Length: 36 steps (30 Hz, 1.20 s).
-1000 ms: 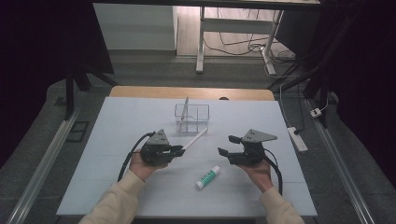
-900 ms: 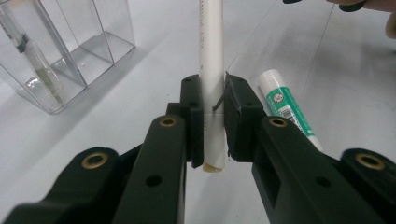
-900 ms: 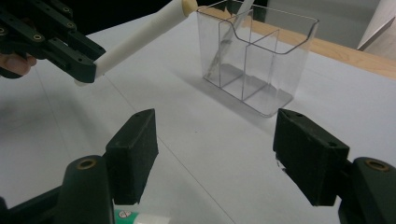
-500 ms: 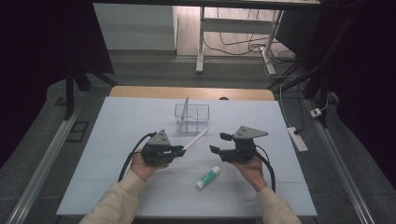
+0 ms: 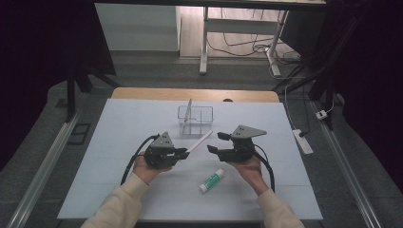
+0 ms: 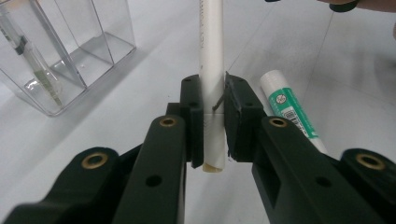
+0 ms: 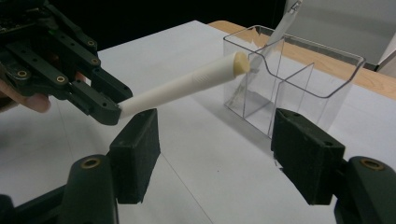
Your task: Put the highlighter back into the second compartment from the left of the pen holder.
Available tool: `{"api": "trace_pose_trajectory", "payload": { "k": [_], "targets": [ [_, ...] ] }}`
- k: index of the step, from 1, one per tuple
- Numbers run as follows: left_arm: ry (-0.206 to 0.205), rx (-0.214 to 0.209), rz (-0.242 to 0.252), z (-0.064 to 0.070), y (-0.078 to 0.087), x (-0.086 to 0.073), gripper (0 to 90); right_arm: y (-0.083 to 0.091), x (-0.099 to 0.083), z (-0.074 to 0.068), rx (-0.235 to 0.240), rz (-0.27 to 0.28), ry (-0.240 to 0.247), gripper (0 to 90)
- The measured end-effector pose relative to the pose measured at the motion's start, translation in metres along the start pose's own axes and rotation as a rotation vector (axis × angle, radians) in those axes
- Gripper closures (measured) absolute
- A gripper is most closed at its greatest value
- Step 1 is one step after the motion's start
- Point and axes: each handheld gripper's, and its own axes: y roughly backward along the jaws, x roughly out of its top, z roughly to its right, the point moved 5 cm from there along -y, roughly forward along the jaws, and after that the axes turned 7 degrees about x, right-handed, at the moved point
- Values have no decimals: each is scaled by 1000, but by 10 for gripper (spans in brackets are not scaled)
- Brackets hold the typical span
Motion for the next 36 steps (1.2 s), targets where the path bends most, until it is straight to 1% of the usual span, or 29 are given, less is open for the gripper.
{"api": "trace_pose_trajectory", "payload": {
  "k": [4,7,11,16,19,21,23,26,30,36],
  "targets": [
    [-2,0,-1,0,0,0,786,-5,2,0,1,2,-2,331],
    [-3,-1,1,0,0,0,786,-9,3,0,4,11,-15,339],
    [-7,-4,-3,1,-2,0,786,-14,4,0,11,11,-19,348],
    [-22,-8,-13,4,-5,0,786,-16,6,0,29,25,-40,378],
    [-27,-11,-21,4,-7,-1,785,-16,7,0,37,40,-45,426],
    [-24,-13,-21,5,-8,-1,785,-16,7,0,33,47,-51,463],
    [-29,-4,-22,4,-8,-1,785,-14,8,0,30,59,-56,498],
    [-31,3,-24,4,-8,-1,784,-13,9,1,42,71,-74,531],
    [-40,8,-31,4,-9,-2,783,-12,10,1,63,88,-84,567],
    [-59,15,-41,4,-11,-3,777,-9,13,-2,119,134,-100,647]
  ]
}}
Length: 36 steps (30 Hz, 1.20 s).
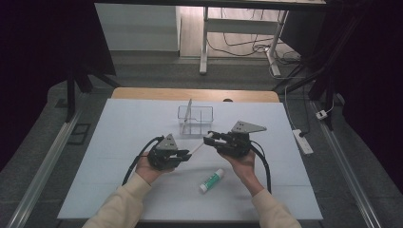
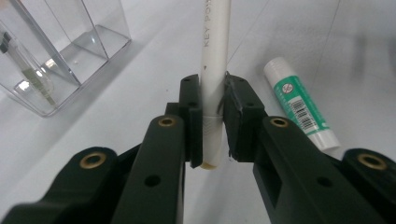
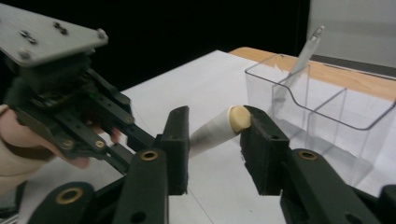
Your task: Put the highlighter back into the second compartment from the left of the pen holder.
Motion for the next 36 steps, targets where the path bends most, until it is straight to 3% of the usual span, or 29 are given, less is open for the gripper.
{"api": "trace_pose_trajectory", "payload": {
  "k": [11,18,20,26,36],
  "targets": [
    [-8,3,-20,1,-7,-3,758,-1,3,-8,97,36,-21,752],
    [-1,6,-21,0,-9,-4,775,-2,2,-11,128,31,-10,778],
    [15,-2,-14,-2,-8,-4,785,-1,2,-11,100,18,16,778],
    [38,4,3,-5,-4,-4,754,0,3,-12,109,29,19,779],
    [65,22,7,-8,5,-10,544,4,4,-9,88,37,28,779]
  ]
}}
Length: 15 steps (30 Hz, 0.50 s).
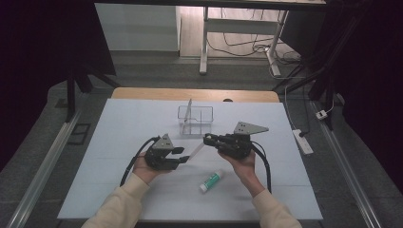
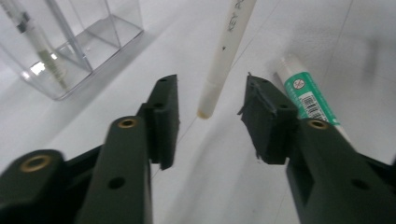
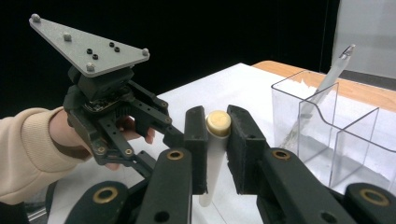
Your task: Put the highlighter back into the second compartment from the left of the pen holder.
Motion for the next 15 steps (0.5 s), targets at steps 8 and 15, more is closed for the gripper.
{"api": "trace_pose_trajectory", "payload": {
  "k": [8,15],
  "targets": [
    [23,26,-22,-3,11,-14,427,3,1,1,-9,6,1,779],
    [44,53,-31,-9,22,-27,383,5,1,2,-13,6,0,779]
  ]
}}
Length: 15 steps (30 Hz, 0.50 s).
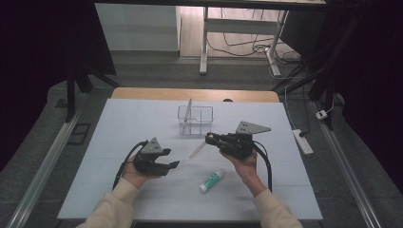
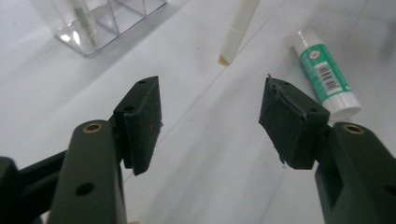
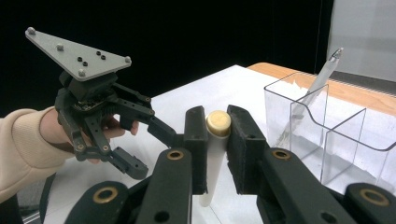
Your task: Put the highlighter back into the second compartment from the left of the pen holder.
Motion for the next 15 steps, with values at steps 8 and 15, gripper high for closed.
{"api": "trace_pose_trajectory", "payload": {
  "k": [8,15],
  "targets": [
    [32,25,-8,-7,15,-19,366,1,0,0,-5,-2,3,779],
    [57,54,-14,-14,30,-37,362,1,1,-1,-8,1,6,779]
  ]
}}
